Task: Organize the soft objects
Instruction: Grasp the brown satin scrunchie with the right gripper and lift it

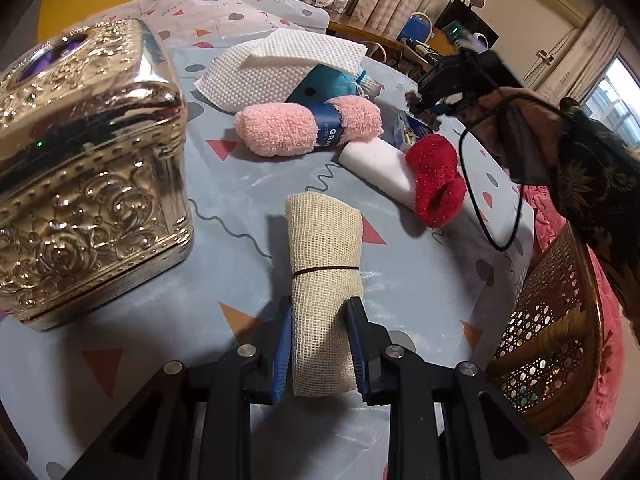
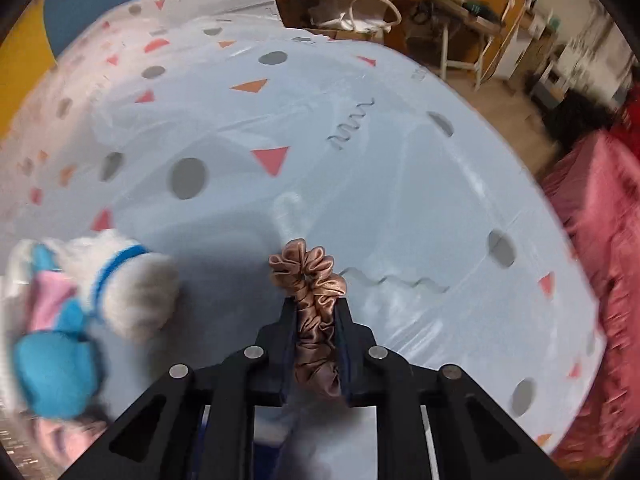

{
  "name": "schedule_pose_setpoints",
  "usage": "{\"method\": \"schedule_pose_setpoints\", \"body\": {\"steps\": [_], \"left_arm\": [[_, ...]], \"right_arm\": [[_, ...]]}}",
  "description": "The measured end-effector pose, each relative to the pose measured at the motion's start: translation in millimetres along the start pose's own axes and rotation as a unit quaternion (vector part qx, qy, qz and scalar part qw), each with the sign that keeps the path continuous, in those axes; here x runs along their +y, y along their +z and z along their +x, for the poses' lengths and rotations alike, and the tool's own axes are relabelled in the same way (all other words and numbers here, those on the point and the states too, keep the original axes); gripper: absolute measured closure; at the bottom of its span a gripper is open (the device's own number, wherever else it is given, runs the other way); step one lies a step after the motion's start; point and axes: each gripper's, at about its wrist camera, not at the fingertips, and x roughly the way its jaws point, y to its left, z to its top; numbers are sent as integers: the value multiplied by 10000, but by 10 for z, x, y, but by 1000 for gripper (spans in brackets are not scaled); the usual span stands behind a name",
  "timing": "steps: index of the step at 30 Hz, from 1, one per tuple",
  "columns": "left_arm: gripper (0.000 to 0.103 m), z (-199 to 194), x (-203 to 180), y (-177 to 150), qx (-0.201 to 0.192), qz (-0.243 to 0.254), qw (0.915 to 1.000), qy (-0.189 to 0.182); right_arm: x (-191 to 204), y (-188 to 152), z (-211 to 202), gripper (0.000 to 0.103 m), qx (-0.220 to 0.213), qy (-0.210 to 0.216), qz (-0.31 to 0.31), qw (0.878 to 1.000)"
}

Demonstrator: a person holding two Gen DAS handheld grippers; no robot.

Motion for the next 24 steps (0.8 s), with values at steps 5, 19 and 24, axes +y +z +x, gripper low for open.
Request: {"method": "schedule_pose_setpoints", "body": {"steps": [5, 19, 24], "left_arm": [[78, -16, -74, -55, -57, 52, 9999, 85], [80, -691, -147, -93, -664, 157, 9975, 178], [80, -1060, -75, 233, -1123, -18, 9933, 259]], "right_arm": [[56, -154, -420, 87, -241, 977, 64, 9949], [1088, -1270, -726, 87, 304, 2262, -1643, 9597], [1314, -1440, -622, 87, 510, 2009, -2046, 9566]]}}
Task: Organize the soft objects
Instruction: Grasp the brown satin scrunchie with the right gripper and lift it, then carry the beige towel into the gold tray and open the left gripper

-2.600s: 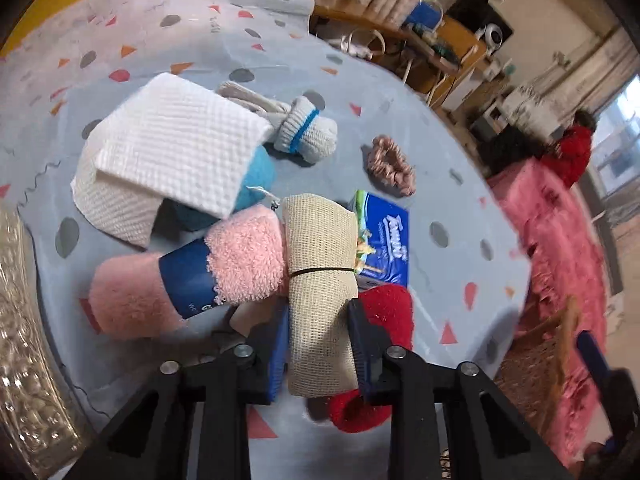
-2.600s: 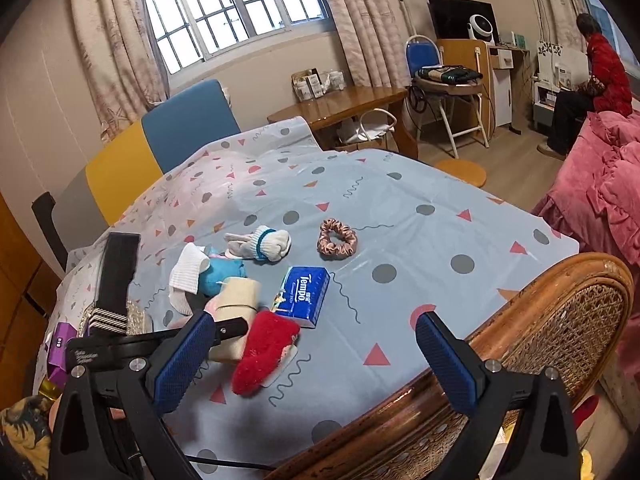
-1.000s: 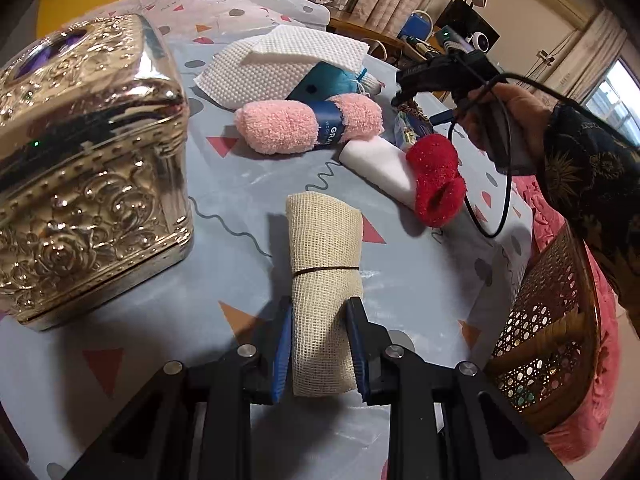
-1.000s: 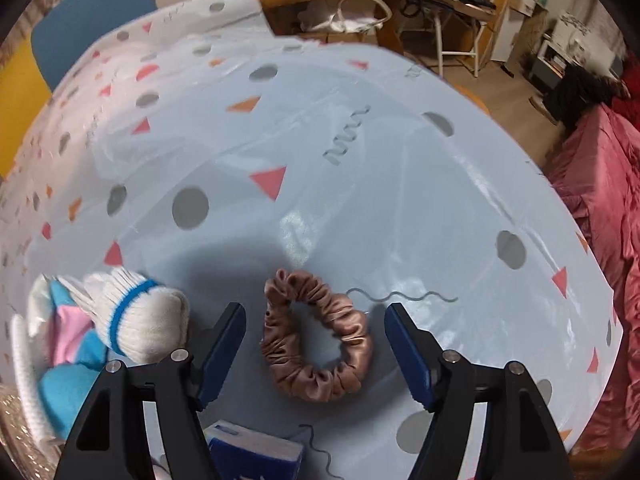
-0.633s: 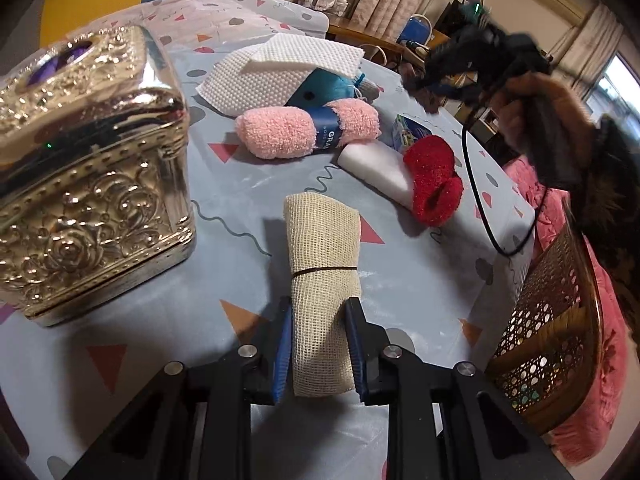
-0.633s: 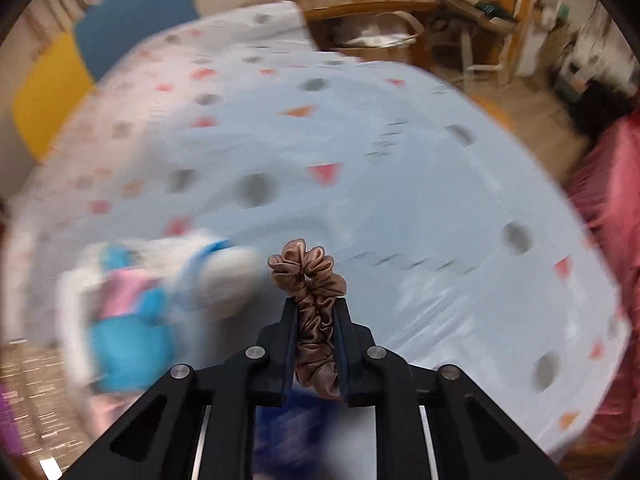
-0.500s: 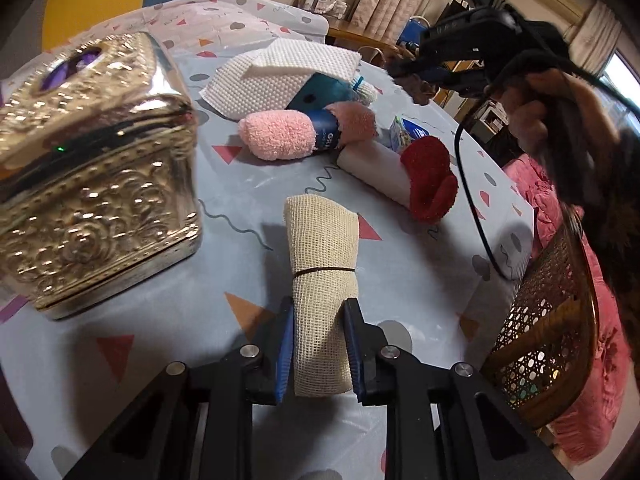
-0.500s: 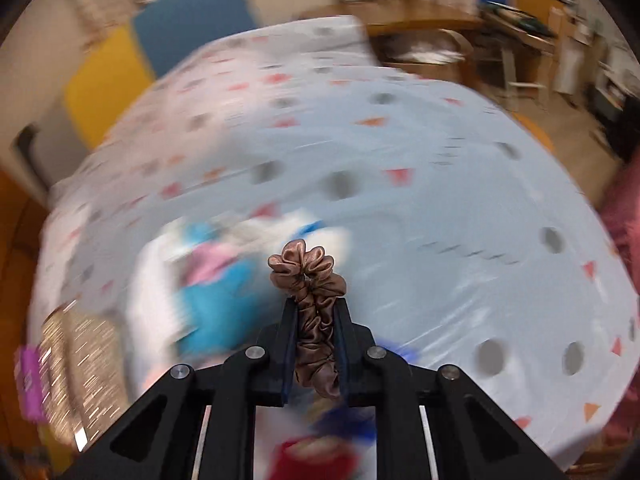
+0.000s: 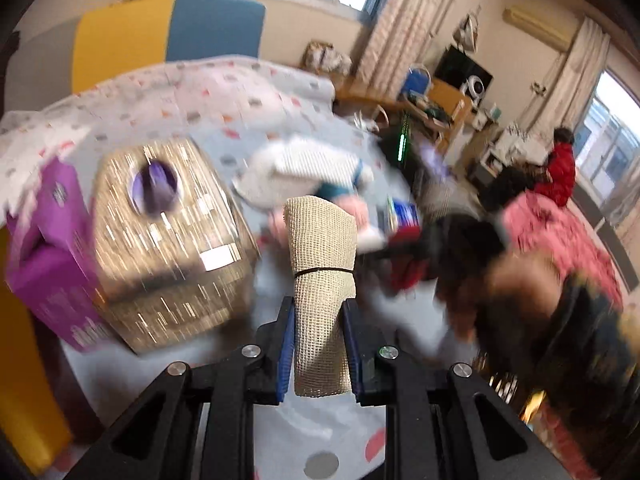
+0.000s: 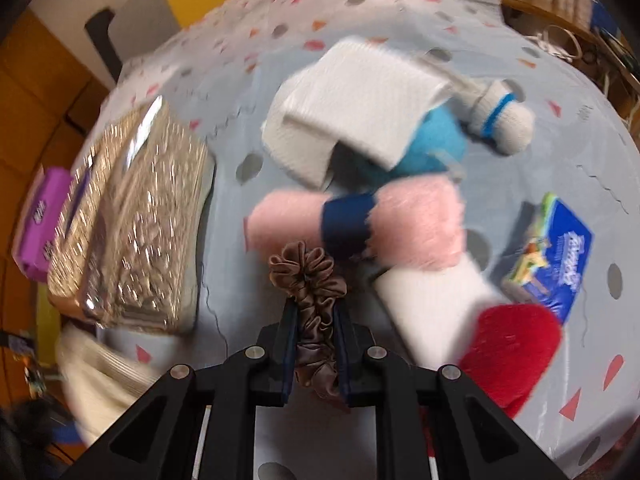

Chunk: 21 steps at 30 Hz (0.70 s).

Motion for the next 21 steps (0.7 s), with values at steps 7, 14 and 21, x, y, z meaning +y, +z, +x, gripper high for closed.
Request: {"method": "schedule_pose_setpoints", "body": {"steps": [7, 14, 21], "left_arm": [[80, -302, 375, 723, -674, -374, 9961, 430], [80, -964, 1254, 702, -1321, -1369, 9727, 1328], [80, -1198, 2177, -15, -1058, -2490, 9395, 2101]], "right_arm": [[70, 22, 148, 87, 267, -426, -208, 9985], [56, -9, 204, 87, 257, -462, -259, 9983], [109, -52, 227, 86, 261, -525, -330, 9977]]}}
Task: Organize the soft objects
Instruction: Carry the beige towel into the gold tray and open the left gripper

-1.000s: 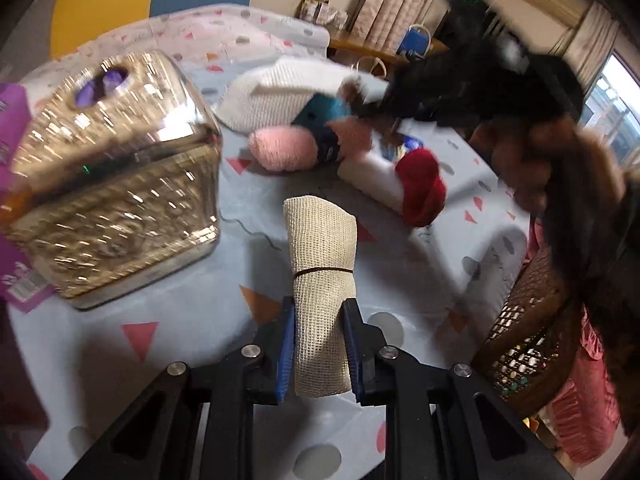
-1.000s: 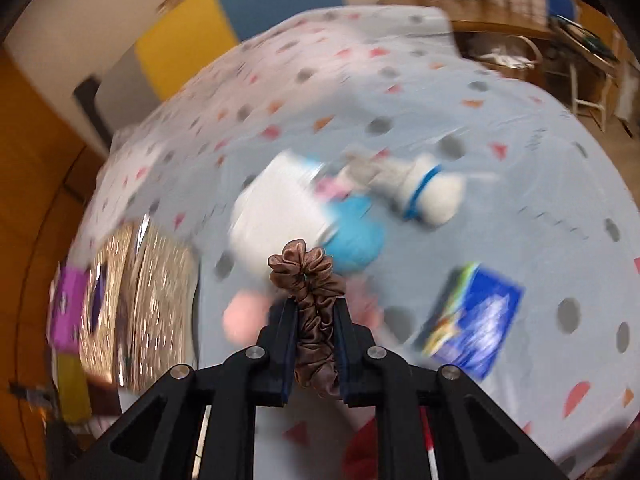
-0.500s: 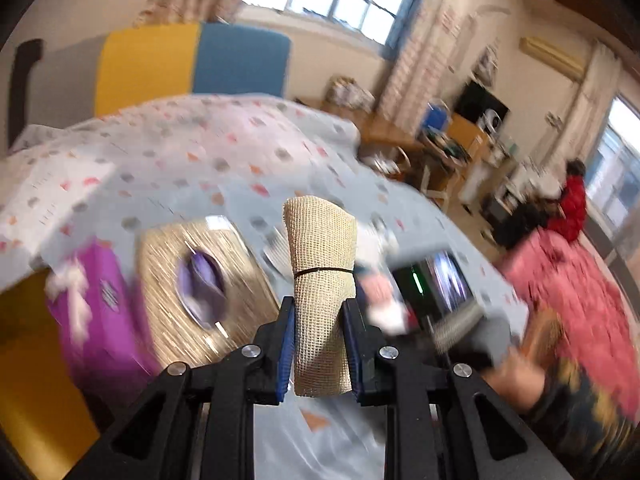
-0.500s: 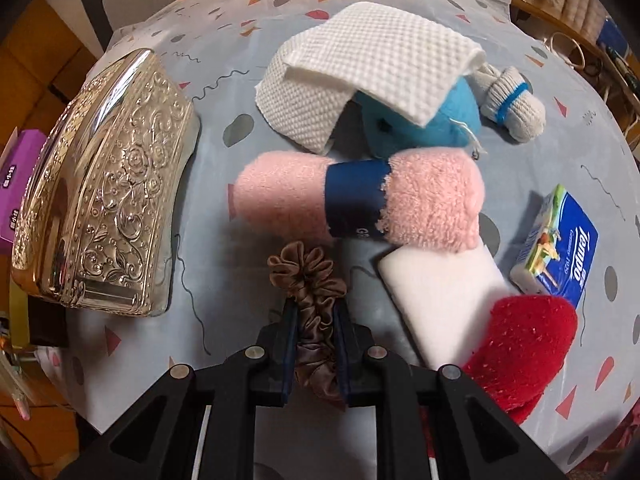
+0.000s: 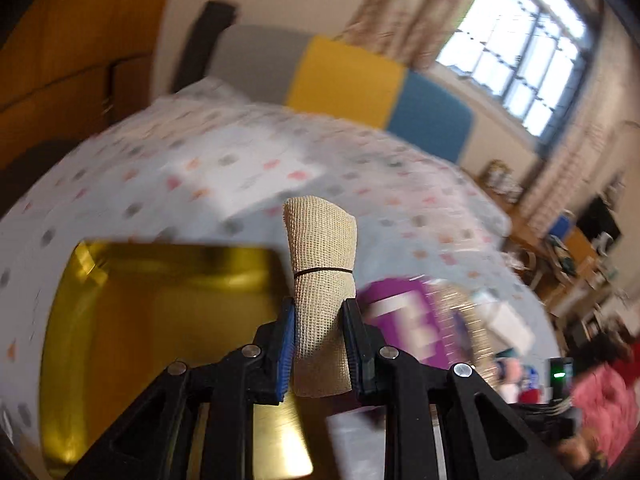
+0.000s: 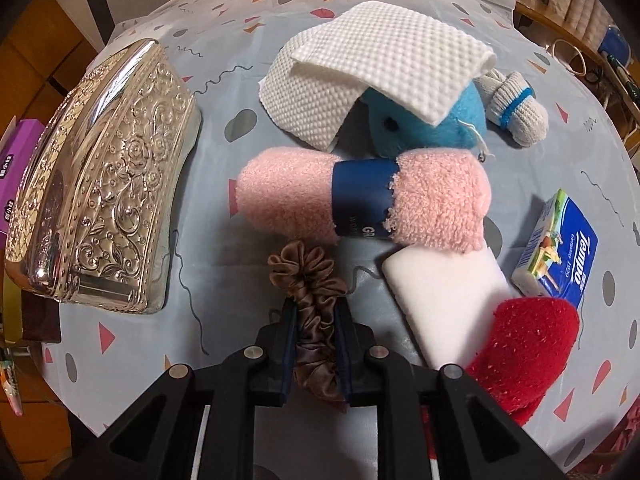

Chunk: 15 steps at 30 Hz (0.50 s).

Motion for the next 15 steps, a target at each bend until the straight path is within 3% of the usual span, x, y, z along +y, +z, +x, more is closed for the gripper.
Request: {"method": "schedule_pose_setpoints", "body": {"steps": [5, 10, 15], "left_arm": [[80, 350, 410, -216, 604, -524, 9966, 206], [77, 675, 366, -163, 846, -469, 9952, 176], [59, 843, 321, -59, 918, -521, 9940, 291]], "right_arm": [[39, -13, 61, 84, -3, -7, -10, 10000], [139, -41, 107, 83, -73, -160, -152, 9997], [256, -73, 136, 83, -130, -270, -263, 9992]]}}
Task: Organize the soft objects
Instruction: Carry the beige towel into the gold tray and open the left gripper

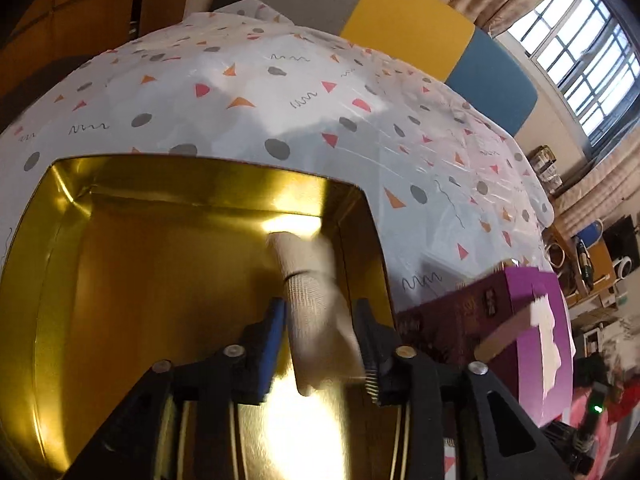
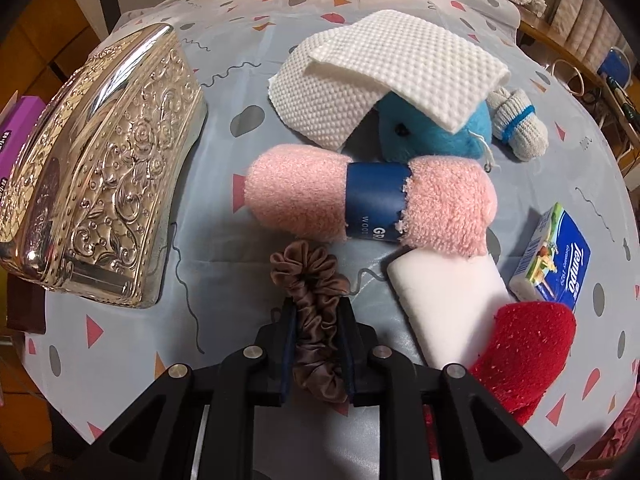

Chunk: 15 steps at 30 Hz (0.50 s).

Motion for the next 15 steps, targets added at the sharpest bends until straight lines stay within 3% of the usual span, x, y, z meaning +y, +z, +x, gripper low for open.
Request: {"method": "schedule_pose_setpoints", "body": {"steps": [3, 15], "left_arm": [[49, -130, -45, -32, -324, 250, 9989, 245], [38, -628, 4, -585, -730, 548, 9935, 685]], "right_arm": [[19, -6, 9, 83, 5, 15, 6, 10000], [53, -4, -28, 84, -59, -65, -111, 9999]]}}
